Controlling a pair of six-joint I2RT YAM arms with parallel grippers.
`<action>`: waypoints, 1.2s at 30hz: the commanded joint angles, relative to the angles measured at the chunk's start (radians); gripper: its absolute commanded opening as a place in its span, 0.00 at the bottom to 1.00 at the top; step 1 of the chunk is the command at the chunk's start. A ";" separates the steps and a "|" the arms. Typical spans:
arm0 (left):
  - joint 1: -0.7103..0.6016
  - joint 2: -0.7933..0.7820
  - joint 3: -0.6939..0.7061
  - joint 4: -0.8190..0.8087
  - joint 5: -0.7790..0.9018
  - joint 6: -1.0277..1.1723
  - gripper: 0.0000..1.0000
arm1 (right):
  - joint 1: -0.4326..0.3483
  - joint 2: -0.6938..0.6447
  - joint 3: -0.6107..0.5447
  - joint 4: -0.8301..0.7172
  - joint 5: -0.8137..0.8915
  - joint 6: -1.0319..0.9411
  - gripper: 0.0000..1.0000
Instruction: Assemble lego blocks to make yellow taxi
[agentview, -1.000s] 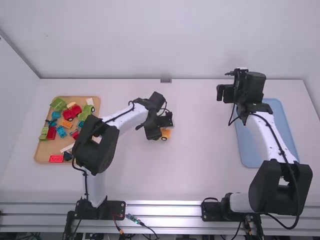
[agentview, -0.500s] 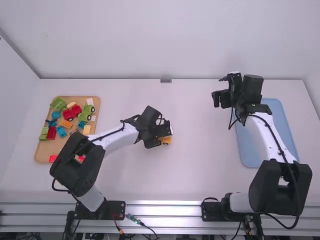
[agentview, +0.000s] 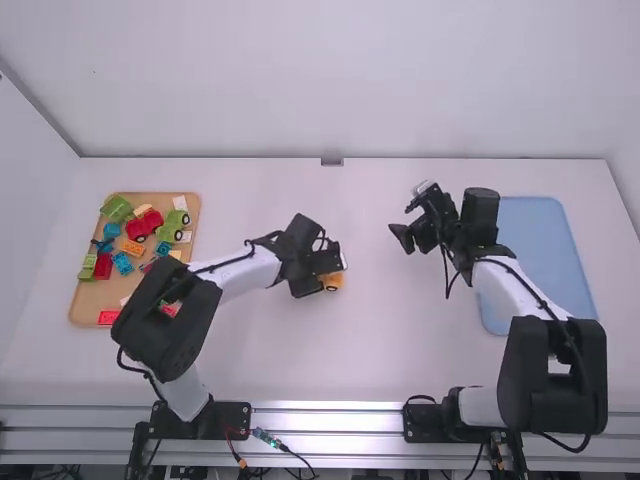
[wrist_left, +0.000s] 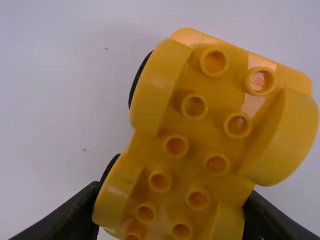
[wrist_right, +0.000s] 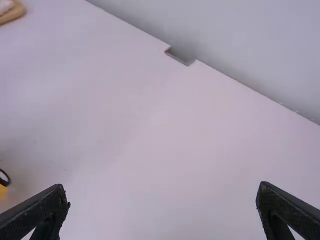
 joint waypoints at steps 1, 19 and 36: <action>0.011 0.020 0.003 -0.006 0.017 -0.022 0.38 | 0.019 -0.030 -0.005 0.002 -0.035 -0.018 1.00; 0.042 0.056 0.004 -0.021 0.042 -0.064 0.63 | 0.031 -0.030 -0.005 0.008 -0.045 -0.018 0.99; 0.061 0.001 0.190 -0.287 -0.095 -0.043 0.99 | 0.031 -0.030 -0.005 0.014 -0.043 -0.017 0.99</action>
